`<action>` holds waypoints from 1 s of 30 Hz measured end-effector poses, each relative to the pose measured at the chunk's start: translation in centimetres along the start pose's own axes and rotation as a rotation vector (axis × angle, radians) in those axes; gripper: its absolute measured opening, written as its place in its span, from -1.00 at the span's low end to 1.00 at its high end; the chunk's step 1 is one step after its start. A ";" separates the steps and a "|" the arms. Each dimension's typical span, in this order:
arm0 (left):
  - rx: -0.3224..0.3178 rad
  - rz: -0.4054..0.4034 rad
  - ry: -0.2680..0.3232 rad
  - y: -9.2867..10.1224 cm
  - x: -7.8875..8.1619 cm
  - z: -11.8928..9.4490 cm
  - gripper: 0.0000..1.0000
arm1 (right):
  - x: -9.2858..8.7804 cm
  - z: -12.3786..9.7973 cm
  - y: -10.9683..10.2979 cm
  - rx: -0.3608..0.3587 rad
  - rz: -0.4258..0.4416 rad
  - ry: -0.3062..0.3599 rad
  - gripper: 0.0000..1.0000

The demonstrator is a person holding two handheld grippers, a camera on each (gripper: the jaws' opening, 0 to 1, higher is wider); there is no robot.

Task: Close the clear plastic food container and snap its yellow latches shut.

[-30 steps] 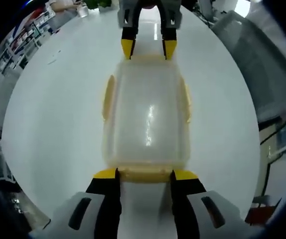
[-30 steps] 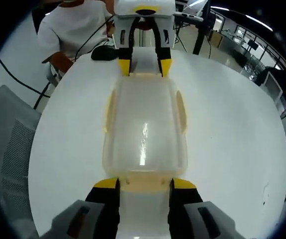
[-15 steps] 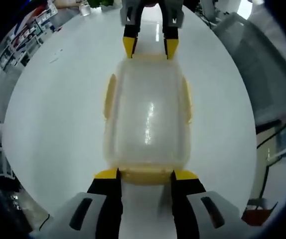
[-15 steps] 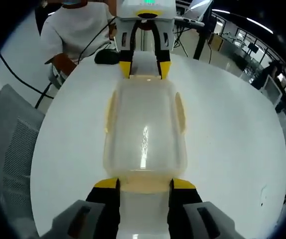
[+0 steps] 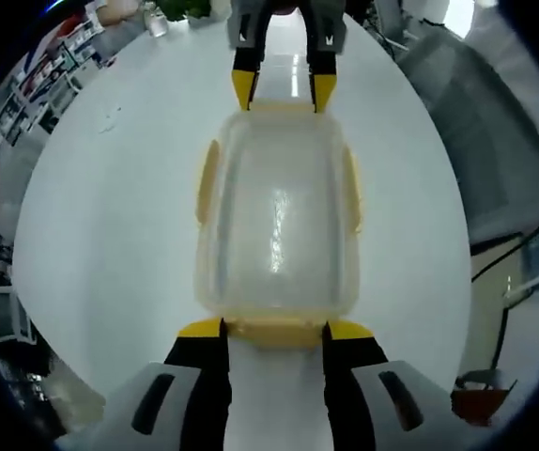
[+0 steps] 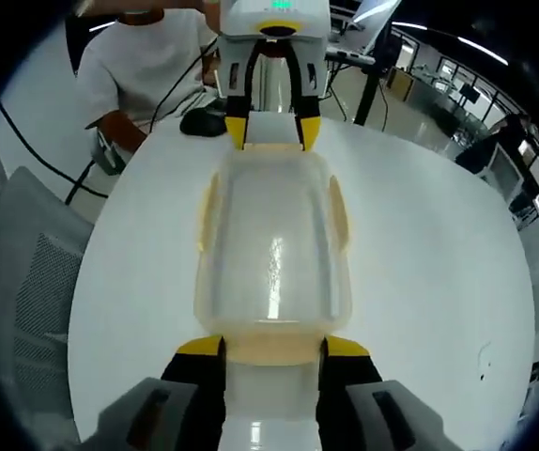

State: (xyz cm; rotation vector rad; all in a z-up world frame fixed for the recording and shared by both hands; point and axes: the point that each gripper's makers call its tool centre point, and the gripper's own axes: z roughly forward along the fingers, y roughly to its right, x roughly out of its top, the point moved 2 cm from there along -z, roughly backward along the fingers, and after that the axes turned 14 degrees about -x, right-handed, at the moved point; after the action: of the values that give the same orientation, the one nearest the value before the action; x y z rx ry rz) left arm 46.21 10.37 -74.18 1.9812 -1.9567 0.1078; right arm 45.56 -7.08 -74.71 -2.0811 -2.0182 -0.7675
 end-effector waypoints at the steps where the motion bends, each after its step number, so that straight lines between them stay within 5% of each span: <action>1: -0.001 -0.002 0.001 0.0 0.2 -0.1 -0.29 | 0.0 -0.1 0.1 -0.005 -0.005 0.002 -0.30; 30: 0.006 0.031 0.022 0.2 6.1 -2.4 -0.28 | -2.6 -5.6 1.5 -0.011 0.014 -0.011 -0.30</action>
State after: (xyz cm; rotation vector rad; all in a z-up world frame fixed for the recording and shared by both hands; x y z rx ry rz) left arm 46.72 5.31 -70.06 1.9452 -1.9761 0.1434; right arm 45.65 -12.03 -70.66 -2.1068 -2.0076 -0.7681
